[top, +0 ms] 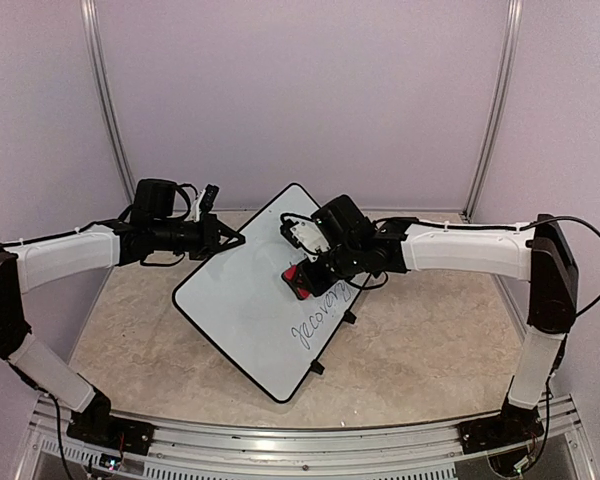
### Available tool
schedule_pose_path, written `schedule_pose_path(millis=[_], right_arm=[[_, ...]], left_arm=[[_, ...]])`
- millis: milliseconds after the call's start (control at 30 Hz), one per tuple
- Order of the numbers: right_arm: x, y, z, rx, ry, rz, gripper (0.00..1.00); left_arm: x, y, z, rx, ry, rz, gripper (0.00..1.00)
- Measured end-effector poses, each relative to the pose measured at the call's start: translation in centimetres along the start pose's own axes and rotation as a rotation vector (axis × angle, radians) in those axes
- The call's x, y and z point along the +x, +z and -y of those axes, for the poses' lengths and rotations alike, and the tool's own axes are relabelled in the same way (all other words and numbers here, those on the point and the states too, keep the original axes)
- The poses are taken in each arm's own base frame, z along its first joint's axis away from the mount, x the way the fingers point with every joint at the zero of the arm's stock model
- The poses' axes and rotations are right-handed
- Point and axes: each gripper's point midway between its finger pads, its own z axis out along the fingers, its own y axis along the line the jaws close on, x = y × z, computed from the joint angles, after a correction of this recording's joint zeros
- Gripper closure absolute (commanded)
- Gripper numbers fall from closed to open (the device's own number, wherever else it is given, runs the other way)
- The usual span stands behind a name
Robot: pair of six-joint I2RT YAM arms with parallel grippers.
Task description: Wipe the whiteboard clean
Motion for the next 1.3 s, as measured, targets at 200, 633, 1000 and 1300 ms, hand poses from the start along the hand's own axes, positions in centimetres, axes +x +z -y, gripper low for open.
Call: schedule_pose_path(millis=[200,633,1000,1300], right_arm=[[-2.2,0.1,1.0,0.004,0.011,0.043,0.79],[2.9,-0.2,1.4,0.010,0.038,-0.012,0.79],[-2.2,0.3,3.5,0.016,0.068,0.057,0.79],[0.3,0.2,3.9,0.015,0.088,0.049,0.79]], left_arm=[[0.0,0.0,0.0,0.002,0.000,0.000,1.00],[0.0,0.0,0.0,0.002,0.000,0.000,1.00],[-0.1,-0.1,0.0,-0.002,-0.007,0.004,1.00],[-0.1,-0.1,0.0,-0.002,-0.007,0.003,1.00]])
